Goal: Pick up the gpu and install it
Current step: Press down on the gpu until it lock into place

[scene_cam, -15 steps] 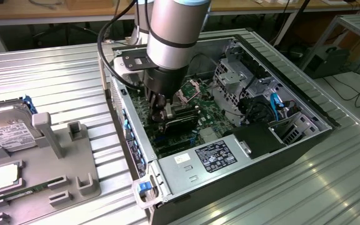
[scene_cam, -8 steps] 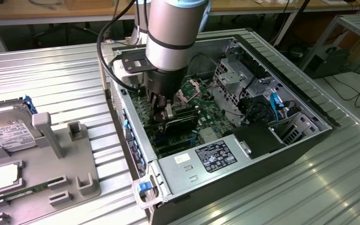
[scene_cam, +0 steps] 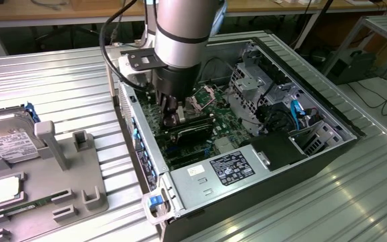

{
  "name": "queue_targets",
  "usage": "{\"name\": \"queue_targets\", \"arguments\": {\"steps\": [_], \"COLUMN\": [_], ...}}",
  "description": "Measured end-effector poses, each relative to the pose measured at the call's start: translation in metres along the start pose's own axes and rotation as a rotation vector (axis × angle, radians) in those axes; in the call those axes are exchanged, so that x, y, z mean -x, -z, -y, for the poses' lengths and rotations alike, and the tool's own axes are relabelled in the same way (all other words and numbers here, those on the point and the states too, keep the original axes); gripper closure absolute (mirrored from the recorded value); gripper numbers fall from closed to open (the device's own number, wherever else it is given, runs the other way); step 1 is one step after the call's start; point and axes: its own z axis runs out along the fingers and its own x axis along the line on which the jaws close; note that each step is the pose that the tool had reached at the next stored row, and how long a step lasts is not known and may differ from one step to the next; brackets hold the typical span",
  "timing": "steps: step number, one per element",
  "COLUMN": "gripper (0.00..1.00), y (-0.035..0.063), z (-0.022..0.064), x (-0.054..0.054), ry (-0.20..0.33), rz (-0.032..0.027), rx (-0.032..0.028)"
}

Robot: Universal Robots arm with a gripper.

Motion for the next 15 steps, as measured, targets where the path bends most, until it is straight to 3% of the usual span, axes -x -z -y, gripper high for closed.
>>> {"name": "queue_targets", "arguments": {"steps": [2, 3, 4, 6, 7, 8, 9, 10, 12, 15], "gripper": [0.89, 0.89, 0.89, 0.89, 0.89, 0.89, 0.89, 0.89, 0.89, 0.89], "y": [0.0008, 0.0008, 0.0011, 0.0022, 0.0023, 0.0025, 0.0027, 0.0028, 0.0031, 0.0036], "z": [0.0022, 0.0040, 0.0080, 0.0182, 0.0211, 0.0228, 0.0259, 0.0280, 0.0321, 0.0394], "x": [0.000, 0.000, 0.000, 0.000, 0.000, 0.000, 0.000, -0.001, -0.002, -0.004], "ry": [-0.002, -0.002, -0.003, -0.005, -0.006, -0.007, -0.008, -0.008, -0.009, -0.010], "rz": [-0.0022, -0.0025, -0.0030, -0.0039, -0.0041, -0.0043, -0.0049, -0.0055, -0.0065, -0.0082], "rx": [0.0574, 0.0757, 0.1040, 0.1749, 0.1994, 0.2163, 0.2496, 0.2761, 0.3057, 0.3373]}}
